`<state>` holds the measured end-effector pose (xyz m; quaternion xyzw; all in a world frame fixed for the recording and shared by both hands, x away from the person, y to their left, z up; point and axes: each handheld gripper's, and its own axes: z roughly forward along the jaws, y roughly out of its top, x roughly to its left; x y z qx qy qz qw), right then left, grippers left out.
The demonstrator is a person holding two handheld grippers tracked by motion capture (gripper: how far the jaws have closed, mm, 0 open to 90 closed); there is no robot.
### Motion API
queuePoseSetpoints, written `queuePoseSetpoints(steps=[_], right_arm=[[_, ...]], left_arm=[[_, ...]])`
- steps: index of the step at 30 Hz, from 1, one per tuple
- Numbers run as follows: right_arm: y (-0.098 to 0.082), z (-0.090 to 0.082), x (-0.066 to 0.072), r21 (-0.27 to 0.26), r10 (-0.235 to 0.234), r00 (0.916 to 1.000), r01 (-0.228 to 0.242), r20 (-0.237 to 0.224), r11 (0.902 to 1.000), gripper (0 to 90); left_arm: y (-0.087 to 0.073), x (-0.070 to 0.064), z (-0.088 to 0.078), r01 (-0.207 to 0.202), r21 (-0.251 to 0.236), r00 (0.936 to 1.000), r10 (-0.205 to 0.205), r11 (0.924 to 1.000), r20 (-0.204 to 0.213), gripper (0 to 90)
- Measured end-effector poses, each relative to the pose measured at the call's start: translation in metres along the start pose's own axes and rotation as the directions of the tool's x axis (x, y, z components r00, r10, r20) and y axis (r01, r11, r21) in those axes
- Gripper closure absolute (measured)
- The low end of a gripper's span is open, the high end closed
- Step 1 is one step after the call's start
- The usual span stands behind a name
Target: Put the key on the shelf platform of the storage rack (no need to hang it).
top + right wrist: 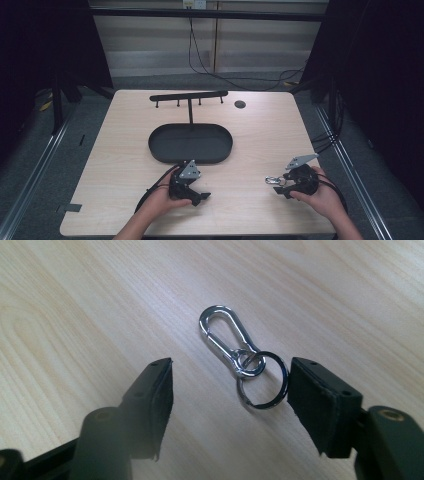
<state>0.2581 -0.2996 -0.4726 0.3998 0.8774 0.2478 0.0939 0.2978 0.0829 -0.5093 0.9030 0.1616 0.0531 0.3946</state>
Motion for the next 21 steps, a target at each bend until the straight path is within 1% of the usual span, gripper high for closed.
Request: queuePoseSetpoints(steps=[1, 3, 4, 5, 6, 8, 10, 11, 12, 13, 14, 15, 16, 17, 18, 19, 21], right_arm=[[0.0, 0.0, 0.0, 0.0, 0.0, 1.0, 0.0, 0.0, 1.0, 39.4], [0.002, 0.002, -0.001, 0.024, -0.007, 0.9999, 0.007, -0.015, 0.9997, 43.0], [0.004, 0.003, 0.001, 0.064, -0.009, 0.9997, 0.01, -0.024, 0.9979, 46.4], [0.006, 0.005, 0.002, 0.076, -0.016, 0.9997, 0.018, -0.018, 0.9969, 47.0], [0.006, 0.005, 0.002, 0.076, -0.016, 0.9997, 0.018, -0.018, 0.9969, 47.0], [0.009, 0.007, 0.003, 0.096, -0.045, 0.999, 0.045, -0.004, 0.9943, 50.0], [0.016, 0.008, 0.006, 0.13, -0.048, 0.9988, 0.049, -0.01, 0.9903, 57.6], [0.016, 0.008, 0.006, 0.13, -0.048, 0.9988, 0.049, -0.01, 0.9903, 57.6], [0.022, 0.008, 0.007, 0.163, -0.043, 0.999, 0.044, -0.012, 0.9857, 68.1], [0.022, 0.008, 0.007, 0.163, -0.043, 0.999, 0.044, -0.012, 0.9857, 68.1], [0.024, 0.008, 0.007, 0.181, -0.041, 0.999, 0.044, -0.019, 0.9825, 69.7], [0.027, 0.009, 0.007, 0.197, -0.046, 0.9988, 0.049, -0.019, 0.9791, 73.2], [0.029, 0.008, 0.008, 0.204, -0.035, 0.9993, 0.037, -0.016, 0.9782, 84.1], [0.032, 0.007, 0.008, 0.218, -0.031, 0.9994, 0.033, -0.012, 0.9753, 85.3], [0.038, 0.003, 0.009, 0.211, -0.01, 0.999, 0.019, -0.044, 0.9773, 89.3], [0.038, 0.003, 0.009, 0.211, -0.01, 0.999, 0.019, -0.044, 0.9773, 89.3], [0.044, -0.001, 0.011, 0.219, -0.025, 0.9996, 0.028, -0.016, 0.9753, 89.5]], left_arm=[[0.0, 0.0, 0.0, 0.0, 0.0, 1.0, 0.0, 1.0, 0.0, 15.4], [0.0, 0.0, 0.0, 0.0, 0.0, 1.0, 0.0, 1.0, 0.0, 15.5], [0.0, 0.0, 0.0, 0.0, 0.0, 1.0, 0.0, 1.0, 0.0, 15.4], [0.0, 0.0, 0.0, 0.0, 0.0, 1.0, 0.0, 1.0, 0.0, 15.5], [0.0, 0.0, 0.0, 0.0, 0.0, 1.0, 0.0, 1.0, 0.0, 15.4], [0.0, 0.0, 0.0, 0.0, 0.0, 1.0, 0.0, 1.0, 0.0, 15.5], [0.0, 0.0, 0.0, 0.0, 0.0, 1.0, 0.0, 1.0, 0.0, 15.4], [0.0, 0.0, 0.0, 0.0, 0.001, 1.0, 0.0, 1.0, 0.0, 15.4], [0.0, 0.0, 0.0, 0.0, 0.0, 1.0, 0.0, 1.0, 0.0, 15.5], [0.0, 0.0, 0.0, 0.0, 0.0, 1.0, 0.0, 1.0, 0.0, 15.5], [0.0, 0.0, 0.0, 0.0, 0.0, 1.0, 0.0, 1.0, 0.0, 15.5], [0.0, 0.0, 0.0, 0.0, 0.0, 1.0, 0.0, 1.0, 0.0, 15.5], [0.0, 0.0, 0.0, 0.0, 0.0, 1.0, 0.0, 1.0, 0.0, 15.5], [0.0, 0.0, 0.0, 0.001, 0.0, 1.0, -0.001, 1.0, 0.0, 15.5], [0.0, 0.0, 0.0, 0.002, 0.0, 1.0, -0.002, 1.0, -0.002, 15.5], [0.0, 0.0, 0.0, 0.002, 0.0, 1.0, -0.002, 1.0, -0.002, 15.5], [0.0, 0.0, 0.0, 0.002, 0.0, 1.0, -0.002, 1.0, -0.002, 15.5]])
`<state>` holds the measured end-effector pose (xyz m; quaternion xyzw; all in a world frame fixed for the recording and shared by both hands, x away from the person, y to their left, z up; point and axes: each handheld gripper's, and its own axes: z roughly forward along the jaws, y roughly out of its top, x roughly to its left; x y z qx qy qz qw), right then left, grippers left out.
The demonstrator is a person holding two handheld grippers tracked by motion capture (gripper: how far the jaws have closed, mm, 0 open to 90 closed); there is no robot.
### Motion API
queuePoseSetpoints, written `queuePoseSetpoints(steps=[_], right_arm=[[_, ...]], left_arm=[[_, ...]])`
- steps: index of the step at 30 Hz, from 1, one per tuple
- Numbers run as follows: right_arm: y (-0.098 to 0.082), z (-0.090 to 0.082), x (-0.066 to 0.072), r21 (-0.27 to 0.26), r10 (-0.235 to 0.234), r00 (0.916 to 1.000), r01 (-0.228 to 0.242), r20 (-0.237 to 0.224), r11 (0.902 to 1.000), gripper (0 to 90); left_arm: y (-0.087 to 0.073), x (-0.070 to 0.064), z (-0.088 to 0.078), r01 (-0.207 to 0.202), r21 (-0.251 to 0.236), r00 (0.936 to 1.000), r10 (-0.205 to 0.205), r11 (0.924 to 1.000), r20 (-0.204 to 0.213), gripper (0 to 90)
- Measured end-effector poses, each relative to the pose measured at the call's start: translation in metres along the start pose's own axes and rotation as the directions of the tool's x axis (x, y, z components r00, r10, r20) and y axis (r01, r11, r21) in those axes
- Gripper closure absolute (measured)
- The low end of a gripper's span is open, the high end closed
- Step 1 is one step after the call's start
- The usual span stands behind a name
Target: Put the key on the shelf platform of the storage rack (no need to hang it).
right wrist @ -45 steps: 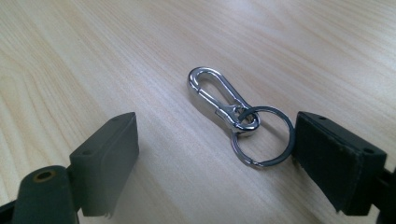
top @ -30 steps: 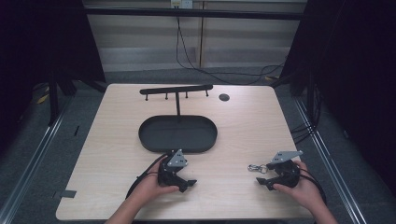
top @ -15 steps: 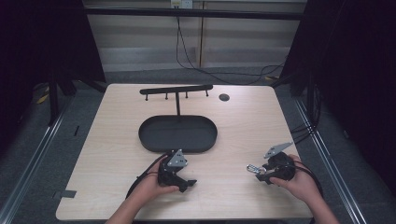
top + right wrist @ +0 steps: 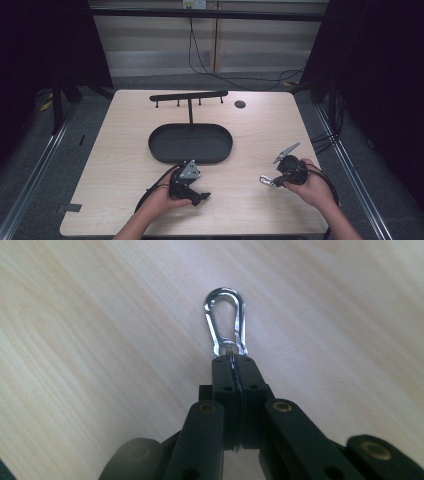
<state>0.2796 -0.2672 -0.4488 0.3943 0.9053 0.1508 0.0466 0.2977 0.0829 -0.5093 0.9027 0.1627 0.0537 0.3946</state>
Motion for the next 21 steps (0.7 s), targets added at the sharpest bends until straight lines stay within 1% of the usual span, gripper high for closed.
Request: queuePoseSetpoints(steps=[1, 2, 4, 5, 6, 7, 8, 9, 12, 13, 17, 18, 19, 21], right_arm=[[0.006, -0.004, 0.002, 0.014, -0.002, 1.0, 0.002, -0.003, 0.9999, 89.6], [0.006, -0.004, 0.002, 0.014, -0.002, 1.0, 0.002, -0.003, 0.9999, 89.6], [0.012, -0.008, 0.005, 0.015, -0.014, 0.9999, 0.014, -0.004, 0.9998, 89.7], [0.018, -0.013, 0.007, 0.011, -0.01, 0.9999, 0.01, -0.006, 0.9999, 89.7], [0.018, -0.013, 0.007, 0.011, -0.01, 0.9999, 0.01, -0.006, 0.9999, 89.7], [0.02, -0.015, 0.008, 0.005, -0.013, 0.9999, 0.013, -0.009, 0.9999, 89.8], [0.026, -0.02, 0.011, -0.001, -0.027, 0.9996, 0.027, -0.01, 0.9996, 89.8], [0.028, -0.022, 0.012, -0.001, -0.028, 0.9995, 0.028, -0.012, 0.9996, 89.8], [0.032, -0.025, 0.015, -0.003, -0.037, 0.9992, 0.037, -0.018, 0.9993, 89.8], [0.036, -0.027, 0.017, 0.008, -0.047, 0.9987, 0.047, -0.019, 0.9988, 89.8], [0.043, -0.029, 0.02, 0.018, -0.051, 0.9983, 0.051, -0.028, 0.9985, 89.8], [0.047, -0.031, 0.02, 0.016, -0.061, 0.9978, 0.061, -0.024, 0.998, 89.8], [0.047, -0.031, 0.02, 0.016, -0.061, 0.9978, 0.061, -0.024, 0.998, 89.8], [0.053, -0.034, 0.023, 0.016, -0.059, 0.998, 0.06, -0.023, 0.9981, 89.7]], left_arm=[[0.0, 0.0, 0.0, -0.001, 0.001, 1.0, 0.001, 1.0, 0.002, 15.5], [0.0, 0.0, 0.0, -0.001, 0.001, 1.0, 0.001, 1.0, 0.002, 15.4], [0.0, 0.0, 0.0, 0.0, 0.001, 1.0, 0.0, 1.0, 0.0, 15.5], [0.0, 0.0, 0.0, 0.0, 0.0, 1.0, 0.0, 1.0, 0.0, 15.5], [0.0, 0.0, 0.0, 0.0, 0.0, 1.0, 0.0, 1.0, 0.0, 15.5], [0.0, 0.0, 0.0, 0.0, 0.001, 1.0, 0.0, 1.0, 0.0, 15.5], [0.0, 0.0, 0.0, 0.0, 0.001, 1.0, 0.0, 1.0, 0.0, 15.5], [0.0, 0.0, 0.0, 0.0, 0.0, 1.0, 0.0, 1.0, 0.0, 15.5], [0.0, 0.0, 0.0, -0.001, 0.001, 1.0, 0.001, 1.0, 0.0, 15.5], [0.0, 0.0, 0.0, 0.0, 0.001, 1.0, 0.0, 1.0, 0.0, 15.5], [0.0, 0.0, 0.0, 0.0, 0.001, 1.0, 0.0, 1.0, 0.0, 15.5], [0.0, 0.0, 0.0, 0.0, 0.001, 1.0, 0.0, 1.0, 0.0, 15.5], [0.0, 0.0, 0.0, 0.0, 0.001, 1.0, 0.0, 1.0, 0.0, 15.5], [0.0, 0.0, 0.0, 0.001, 0.0, 1.0, -0.001, 1.0, 0.0, 15.5]])
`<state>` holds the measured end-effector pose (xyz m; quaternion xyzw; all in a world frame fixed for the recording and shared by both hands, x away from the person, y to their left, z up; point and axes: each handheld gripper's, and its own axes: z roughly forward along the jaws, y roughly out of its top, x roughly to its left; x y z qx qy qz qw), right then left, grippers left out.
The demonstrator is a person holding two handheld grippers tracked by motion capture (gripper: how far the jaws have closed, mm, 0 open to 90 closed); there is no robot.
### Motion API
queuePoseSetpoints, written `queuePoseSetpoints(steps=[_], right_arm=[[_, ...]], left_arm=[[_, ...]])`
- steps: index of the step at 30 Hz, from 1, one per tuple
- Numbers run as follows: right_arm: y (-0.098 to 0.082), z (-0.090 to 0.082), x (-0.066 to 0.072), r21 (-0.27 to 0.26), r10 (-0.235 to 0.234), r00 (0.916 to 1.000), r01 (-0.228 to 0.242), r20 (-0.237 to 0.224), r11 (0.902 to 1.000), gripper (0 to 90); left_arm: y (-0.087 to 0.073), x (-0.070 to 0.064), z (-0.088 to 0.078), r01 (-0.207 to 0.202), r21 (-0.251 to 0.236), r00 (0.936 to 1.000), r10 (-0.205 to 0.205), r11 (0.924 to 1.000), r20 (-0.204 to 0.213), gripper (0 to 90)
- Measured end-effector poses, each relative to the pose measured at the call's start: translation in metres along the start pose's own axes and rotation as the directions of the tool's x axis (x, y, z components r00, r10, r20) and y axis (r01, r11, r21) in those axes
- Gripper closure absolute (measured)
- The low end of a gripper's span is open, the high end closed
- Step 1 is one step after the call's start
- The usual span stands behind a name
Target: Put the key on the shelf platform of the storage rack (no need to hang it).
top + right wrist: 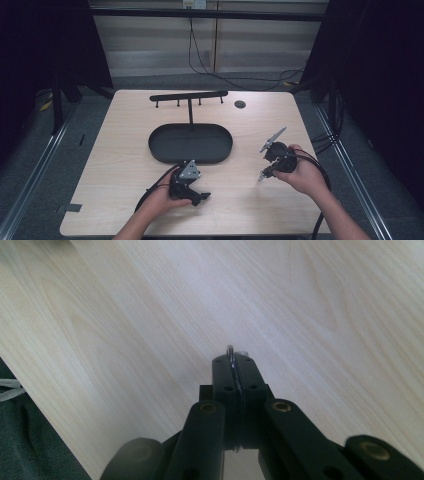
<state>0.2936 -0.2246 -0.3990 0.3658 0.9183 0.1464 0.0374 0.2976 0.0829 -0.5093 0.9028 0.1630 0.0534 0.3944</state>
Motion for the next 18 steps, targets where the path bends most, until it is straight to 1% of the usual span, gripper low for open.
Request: queuePoseSetpoints(steps=[2, 7, 9, 12, 13, 16, 17, 18], right_arm=[[0.004, -0.002, 0.001, -0.003, -0.003, 1.0, 0.003, -0.007, 1.0, 89.7], [0.011, -0.005, 0.003, -0.002, -0.013, 0.9999, 0.013, -0.006, 0.9999, 89.7], [0.015, -0.006, 0.004, 0.007, -0.012, 0.9999, 0.012, -0.009, 0.9999, 89.7], [0.018, -0.007, 0.004, 0.006, -0.023, 0.9997, 0.023, -0.008, 0.9997, 89.7], [0.019, -0.006, 0.004, 0.008, -0.035, 0.9994, 0.035, -0.005, 0.9994, 89.7], [0.024, -0.007, 0.004, 0.014, -0.039, 0.9992, 0.039, -0.004, 0.9991, 89.7], [0.026, -0.007, 0.005, 0.016, -0.03, 0.9995, 0.031, -0.006, 0.9994, 89.6], [0.027, -0.008, 0.004, 0.014, -0.037, 0.9993, 0.037, -0.005, 0.9992, 89.6]], left_arm=[[0.0, 0.0, 0.0, 0.0, 0.0, 1.0, 0.0, 1.0, 0.0, 15.4], [0.0, 0.0, 0.0, -0.001, 0.0, 1.0, 0.001, 1.0, 0.0, 15.5], [0.0, 0.0, 0.0, -0.001, 0.0, 1.0, 0.001, 1.0, 0.0, 15.5], [0.0, 0.0, 0.0, 0.0, 0.0, 1.0, 0.0, 1.0, 0.0, 15.4], [0.0, 0.0, 0.0, 0.0, 0.0, 1.0, 0.0, 1.0, 0.0, 15.5], [0.0, 0.0, 0.0, -0.001, 0.0, 1.0, 0.001, 1.0, 0.0, 15.4], [0.0, 0.0, 0.0, -0.001, 0.0, 1.0, 0.001, 1.0, -0.001, 15.4], [0.0, 0.0, 0.0, -0.001, -0.001, 1.0, 0.001, 1.0, -0.001, 15.5]])
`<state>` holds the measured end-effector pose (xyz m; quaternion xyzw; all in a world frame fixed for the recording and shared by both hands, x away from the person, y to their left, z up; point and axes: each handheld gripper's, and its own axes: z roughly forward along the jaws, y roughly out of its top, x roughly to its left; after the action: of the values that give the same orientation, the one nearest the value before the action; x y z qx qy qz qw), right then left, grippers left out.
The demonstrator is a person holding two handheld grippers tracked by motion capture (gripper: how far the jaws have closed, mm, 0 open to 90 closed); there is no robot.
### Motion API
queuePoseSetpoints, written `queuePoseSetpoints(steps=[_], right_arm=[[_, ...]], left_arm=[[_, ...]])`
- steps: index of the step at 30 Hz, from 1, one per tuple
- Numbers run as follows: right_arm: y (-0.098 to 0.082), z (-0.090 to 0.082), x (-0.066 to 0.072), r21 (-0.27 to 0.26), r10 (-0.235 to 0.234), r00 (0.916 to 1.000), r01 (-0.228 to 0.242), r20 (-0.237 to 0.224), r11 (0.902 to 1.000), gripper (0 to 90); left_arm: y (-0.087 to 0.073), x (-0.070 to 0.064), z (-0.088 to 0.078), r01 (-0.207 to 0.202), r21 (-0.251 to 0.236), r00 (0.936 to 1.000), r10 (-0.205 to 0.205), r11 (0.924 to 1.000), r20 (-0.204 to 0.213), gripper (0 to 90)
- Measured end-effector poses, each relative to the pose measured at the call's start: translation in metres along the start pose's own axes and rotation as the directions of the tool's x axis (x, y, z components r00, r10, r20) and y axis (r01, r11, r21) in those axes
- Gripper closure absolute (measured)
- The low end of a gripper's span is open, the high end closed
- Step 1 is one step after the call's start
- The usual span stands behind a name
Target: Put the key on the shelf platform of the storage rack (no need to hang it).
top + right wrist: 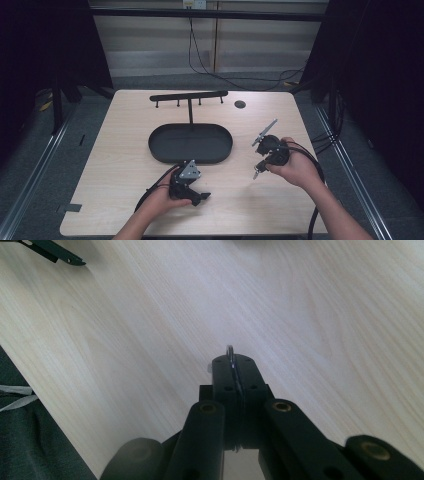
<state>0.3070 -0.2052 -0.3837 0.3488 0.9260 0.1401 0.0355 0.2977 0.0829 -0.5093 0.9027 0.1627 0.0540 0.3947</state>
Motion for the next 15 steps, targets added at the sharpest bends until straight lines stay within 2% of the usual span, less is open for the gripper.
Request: queuePoseSetpoints(steps=[15], right_arm=[[0.018, -0.002, 0.003, 0.012, -0.024, 0.9997, 0.024, 0.007, 0.9996, 89.6]], left_arm=[[0.0, 0.0, 0.0, -0.003, 0.0, 1.0, 0.003, 1.0, -0.001, 15.4]])
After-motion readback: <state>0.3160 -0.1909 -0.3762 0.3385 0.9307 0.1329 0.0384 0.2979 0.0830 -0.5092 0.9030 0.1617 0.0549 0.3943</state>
